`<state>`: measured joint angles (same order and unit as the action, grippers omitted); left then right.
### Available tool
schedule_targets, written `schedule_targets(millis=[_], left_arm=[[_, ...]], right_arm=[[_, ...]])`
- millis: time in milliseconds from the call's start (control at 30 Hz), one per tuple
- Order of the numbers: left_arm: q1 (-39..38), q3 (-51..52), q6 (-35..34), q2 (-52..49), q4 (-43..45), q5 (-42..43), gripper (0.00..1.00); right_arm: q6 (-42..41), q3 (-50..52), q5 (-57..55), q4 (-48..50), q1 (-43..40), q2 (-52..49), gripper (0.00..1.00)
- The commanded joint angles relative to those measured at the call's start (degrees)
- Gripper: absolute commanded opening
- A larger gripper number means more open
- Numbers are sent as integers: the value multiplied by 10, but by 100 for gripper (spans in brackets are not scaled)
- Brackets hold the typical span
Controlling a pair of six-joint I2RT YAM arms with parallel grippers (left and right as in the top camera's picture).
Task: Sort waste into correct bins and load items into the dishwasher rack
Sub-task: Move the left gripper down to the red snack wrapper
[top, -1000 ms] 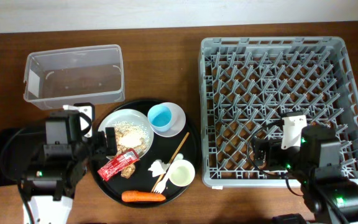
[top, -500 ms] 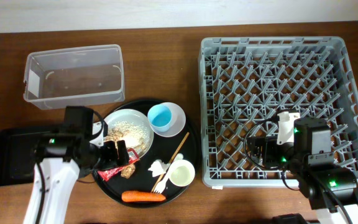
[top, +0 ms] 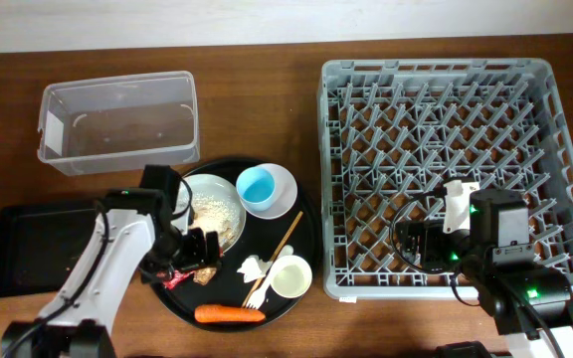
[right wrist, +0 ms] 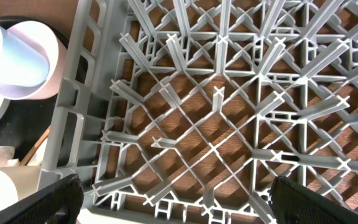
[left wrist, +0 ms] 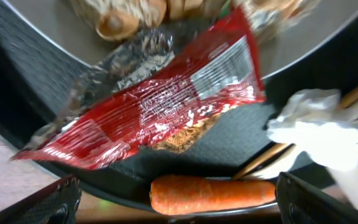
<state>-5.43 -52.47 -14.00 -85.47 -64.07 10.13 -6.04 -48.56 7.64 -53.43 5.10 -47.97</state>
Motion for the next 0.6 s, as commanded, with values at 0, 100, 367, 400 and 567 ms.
schedule_targets(millis=[0,100,367,400,567], left_arm=[[-3,30,-5,-22,23,4,99],[-3,50,-5,-29,50,4,96],[-3,51,-5,-29,56,6,36],[-3,51,-5,-29,56,6,28],[-3,47,-5,-29,56,6,22]], right_arm=[[-5,-10,6,-6,-3,0,99],[-4,-10,6,-7,-4,0,99],[-4,-10,6,-7,-4,0,99],[-4,-10,6,-7,-4,0,99],[-4,-10,6,-8,-4,0,99]])
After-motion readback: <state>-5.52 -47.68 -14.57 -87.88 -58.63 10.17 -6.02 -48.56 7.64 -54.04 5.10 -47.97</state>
